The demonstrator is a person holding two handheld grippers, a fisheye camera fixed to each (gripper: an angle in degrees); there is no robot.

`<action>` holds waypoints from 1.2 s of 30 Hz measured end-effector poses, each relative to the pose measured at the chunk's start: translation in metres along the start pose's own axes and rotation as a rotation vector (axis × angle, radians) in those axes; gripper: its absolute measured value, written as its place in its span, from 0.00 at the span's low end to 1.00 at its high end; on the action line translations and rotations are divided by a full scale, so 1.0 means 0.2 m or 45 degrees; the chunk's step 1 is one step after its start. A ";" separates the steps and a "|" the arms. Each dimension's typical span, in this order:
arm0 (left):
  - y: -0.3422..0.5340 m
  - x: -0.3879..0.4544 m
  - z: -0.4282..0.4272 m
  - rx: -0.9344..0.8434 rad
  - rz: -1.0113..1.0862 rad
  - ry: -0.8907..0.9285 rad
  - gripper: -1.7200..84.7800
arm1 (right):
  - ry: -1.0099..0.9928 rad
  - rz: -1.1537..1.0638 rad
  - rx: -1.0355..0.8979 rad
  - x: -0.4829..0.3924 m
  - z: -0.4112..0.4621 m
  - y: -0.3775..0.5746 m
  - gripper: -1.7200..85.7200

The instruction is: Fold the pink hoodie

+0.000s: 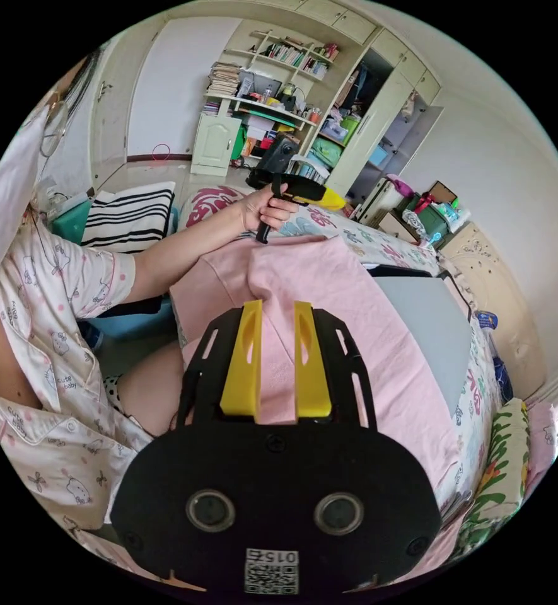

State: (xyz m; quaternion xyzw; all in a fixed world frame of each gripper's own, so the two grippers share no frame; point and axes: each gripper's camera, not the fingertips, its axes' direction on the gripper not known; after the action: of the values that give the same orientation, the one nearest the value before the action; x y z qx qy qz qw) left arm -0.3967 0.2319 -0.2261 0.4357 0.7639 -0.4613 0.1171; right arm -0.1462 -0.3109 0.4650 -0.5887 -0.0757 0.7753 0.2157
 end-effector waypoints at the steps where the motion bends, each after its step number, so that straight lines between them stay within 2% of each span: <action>1: 0.04 0.01 0.07 -0.141 0.075 0.070 0.02 | -0.033 -0.014 -0.004 0.03 -0.01 -0.03 0.11; 2: 0.10 0.03 0.13 -0.264 0.150 0.101 0.02 | -0.072 -0.036 -0.008 0.05 -0.02 -0.06 0.11; 5: 0.25 0.04 0.17 -0.402 0.251 0.101 0.02 | -0.166 -0.071 -0.089 0.09 0.01 -0.15 0.09; 11: 0.50 -0.18 0.17 -0.499 0.160 0.089 0.02 | -0.107 -0.240 -0.126 0.12 -0.15 -0.28 0.03; 16: 0.69 -0.28 0.21 -0.588 0.181 0.104 0.02 | -0.137 -0.174 -0.074 0.32 -0.33 -0.49 0.02; 18: 0.75 -0.34 0.19 -0.568 0.167 0.108 0.02 | -0.160 -0.098 -0.045 0.46 -0.48 -0.55 0.02; 21: 0.85 -0.43 0.16 -0.518 0.133 0.103 0.02 | -0.161 0.096 0.139 0.70 -0.87 -0.52 0.04; 23: 0.93 -0.51 0.17 -0.520 0.090 0.073 0.03 | -0.039 0.292 0.275 0.87 -1.20 -0.42 0.06; 27: 1.02 -0.63 0.24 -0.549 0.032 0.102 0.03 | 0.314 0.591 0.306 1.02 -1.53 -0.21 0.08; 30: 1.07 -0.61 0.33 -0.566 0.025 -0.094 0.02 | 0.505 0.867 0.203 1.12 -1.67 -0.05 0.11; 32: 1.04 -0.61 0.43 -0.626 -0.074 -0.441 0.02 | 0.638 0.949 0.102 1.14 -1.76 0.03 0.13; 34: 0.98 -0.60 0.51 -0.602 -0.132 -0.517 0.02 | 0.689 1.019 0.099 1.15 -1.85 0.08 0.14; 36: 0.91 -0.58 0.60 -0.528 -0.139 -0.486 0.02 | 0.655 1.080 0.139 1.17 -1.95 0.10 0.14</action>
State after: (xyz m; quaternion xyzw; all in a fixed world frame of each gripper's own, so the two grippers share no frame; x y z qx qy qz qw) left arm -0.2135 0.1057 -0.3330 0.2659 0.8284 -0.3745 0.3205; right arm 0.1675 -0.2836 0.1354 -0.7276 0.2669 0.6273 -0.0764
